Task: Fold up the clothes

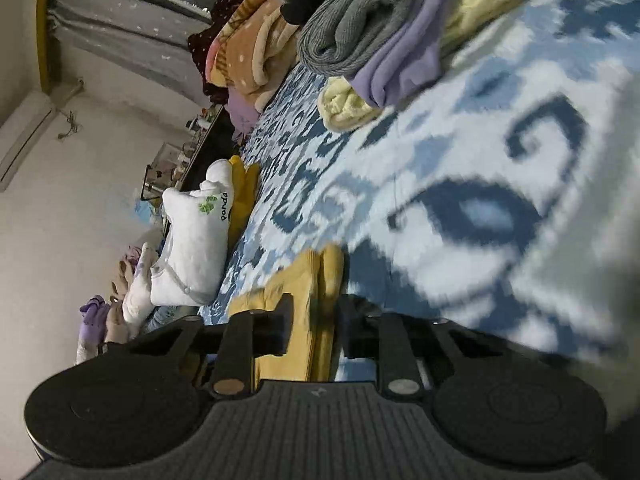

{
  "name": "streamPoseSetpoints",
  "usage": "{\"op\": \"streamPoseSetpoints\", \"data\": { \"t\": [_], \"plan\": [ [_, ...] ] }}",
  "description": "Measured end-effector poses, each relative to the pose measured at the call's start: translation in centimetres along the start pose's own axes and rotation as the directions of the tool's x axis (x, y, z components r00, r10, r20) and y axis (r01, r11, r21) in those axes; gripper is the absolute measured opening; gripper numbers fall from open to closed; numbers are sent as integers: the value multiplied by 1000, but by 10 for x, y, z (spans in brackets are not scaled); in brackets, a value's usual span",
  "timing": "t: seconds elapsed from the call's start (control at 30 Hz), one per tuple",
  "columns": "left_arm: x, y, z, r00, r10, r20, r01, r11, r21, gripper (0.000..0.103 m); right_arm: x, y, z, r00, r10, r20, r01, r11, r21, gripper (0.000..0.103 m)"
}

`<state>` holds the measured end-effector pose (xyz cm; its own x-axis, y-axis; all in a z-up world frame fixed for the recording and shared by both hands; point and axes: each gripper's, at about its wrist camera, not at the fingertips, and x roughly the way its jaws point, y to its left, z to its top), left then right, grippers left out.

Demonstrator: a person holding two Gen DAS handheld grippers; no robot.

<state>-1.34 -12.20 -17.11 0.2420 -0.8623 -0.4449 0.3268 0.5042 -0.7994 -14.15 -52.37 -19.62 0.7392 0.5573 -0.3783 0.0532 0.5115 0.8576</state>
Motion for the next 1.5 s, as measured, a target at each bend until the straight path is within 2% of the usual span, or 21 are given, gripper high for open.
{"op": "streamPoseSetpoints", "data": {
  "t": [0.13,0.17,0.27,0.43,0.5,0.6,0.7,0.8,0.9,1.07,1.17,1.27,1.5],
  "plan": [
    [10,3,10,1000,-9,-14,9,1000,10,41,10,-6,11,999,29,-19,-29,1000,12,14],
    [13,4,12,1000,-7,-16,7,1000,11,37,12,-7,13,999,35,-22,-35,999,12,14],
    [18,6,15,1000,-1,-22,1,1000,15,31,15,-6,16,999,36,-30,-36,999,-5,14],
    [19,4,14,1000,12,-15,-12,999,35,28,17,-4,17,999,35,-28,-36,999,-20,14],
    [20,1,13,999,32,-7,-32,998,55,16,17,-1,16,999,28,-16,-29,999,-37,13],
    [18,-4,11,999,38,14,-39,996,86,11,13,2,13,999,37,5,-36,997,-66,14],
    [8,-15,7,999,-1,51,-6,992,128,10,7,5,10,998,60,36,-57,995,-87,13],
    [-10,-32,-1,994,-64,89,46,981,190,10,-6,19,4,991,116,65,-103,981,-166,12],
    [-31,-53,-17,986,-112,122,76,962,262,10,-27,37,-9,979,179,96,-152,961,-233,12],
    [-67,-84,-54,972,-155,176,76,918,389,10,-68,72,-37,967,218,131,-161,923,-350,12],
    [-90,-102,-83,973,-134,189,26,874,486,10,-95,90,-66,964,214,156,-130,896,-424,12],
    [-109,-108,-110,971,-129,199,2,845,535,10,-115,97,-90,963,204,178,-104,885,-453,12],
    [-133,-116,-172,983,-56,178,-72,766,639,10,-141,105,-148,973,130,189,-11,850,-527,12]
  ]
}}
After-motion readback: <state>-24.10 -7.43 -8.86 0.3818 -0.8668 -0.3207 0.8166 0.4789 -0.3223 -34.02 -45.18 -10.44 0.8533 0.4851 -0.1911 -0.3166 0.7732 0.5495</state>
